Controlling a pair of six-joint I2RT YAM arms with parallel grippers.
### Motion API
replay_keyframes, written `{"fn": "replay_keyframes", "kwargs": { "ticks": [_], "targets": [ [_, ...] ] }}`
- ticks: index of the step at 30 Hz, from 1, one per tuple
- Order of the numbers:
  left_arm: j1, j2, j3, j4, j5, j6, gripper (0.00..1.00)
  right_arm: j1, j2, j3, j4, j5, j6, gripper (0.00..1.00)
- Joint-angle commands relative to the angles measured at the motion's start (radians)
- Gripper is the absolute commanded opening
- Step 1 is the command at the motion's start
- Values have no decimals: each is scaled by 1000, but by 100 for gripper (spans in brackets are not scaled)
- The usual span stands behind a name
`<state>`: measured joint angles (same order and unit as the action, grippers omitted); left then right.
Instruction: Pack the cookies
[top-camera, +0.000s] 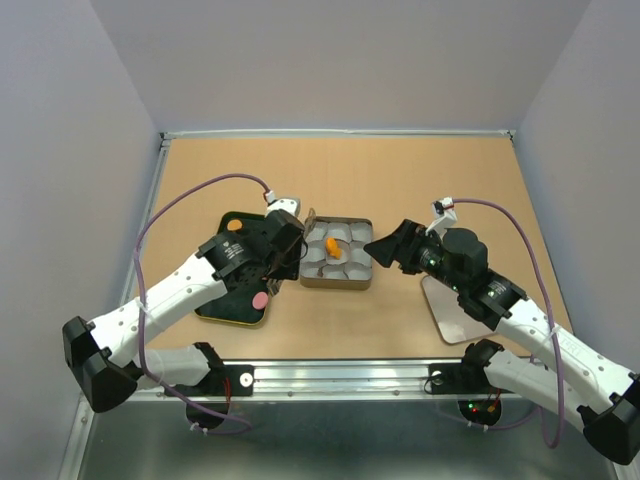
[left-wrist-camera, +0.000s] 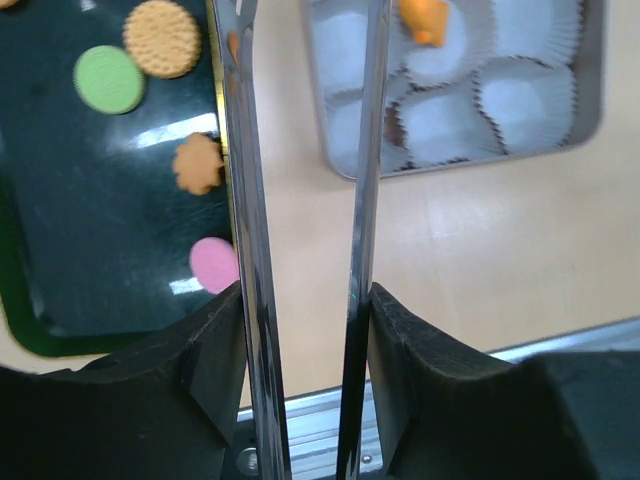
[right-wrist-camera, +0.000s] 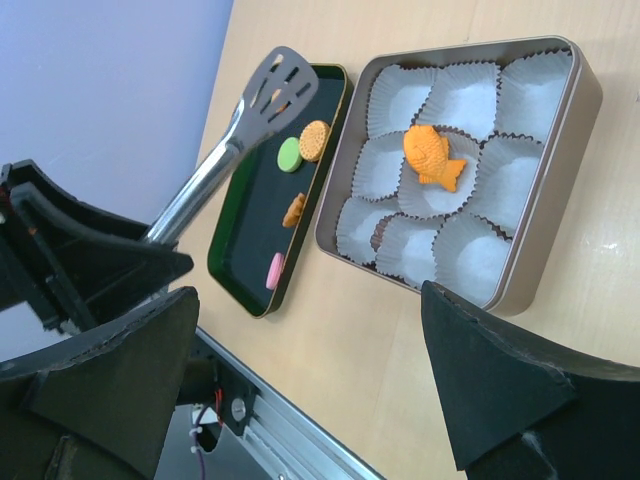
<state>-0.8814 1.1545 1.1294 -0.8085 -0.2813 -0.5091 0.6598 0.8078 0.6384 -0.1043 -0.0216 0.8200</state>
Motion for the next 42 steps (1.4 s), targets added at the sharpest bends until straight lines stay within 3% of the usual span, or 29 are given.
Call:
{"fn": "replay_keyframes", "kwargs": {
  "ticks": [1,5,9,13,25,35,42],
  "targets": [
    [103,-29,-22,-57,-96,-49,57,-6,-4,-25,28,17,7,97],
    [257,-68,-71,-47,-46,3,57,-5,2,-25,29,11,5,97],
    [303,-70,-85,-40,-25,23,58,-6,10,-26,29,9,4,96],
    [340,-36,-88,-87,-38,-48,60,-6,17,-23,28,2,2,96],
    [345,-96,-246,-71,60,-111,61,-6,7,-29,29,-17,-10,97],
    [345,-58,-261,-43,82,-88,60,-6,-12,-32,28,-17,-13,97],
    [345,-137,-292,-112,140,-80,59,-6,-29,-59,28,-8,7,97]
  ]
}}
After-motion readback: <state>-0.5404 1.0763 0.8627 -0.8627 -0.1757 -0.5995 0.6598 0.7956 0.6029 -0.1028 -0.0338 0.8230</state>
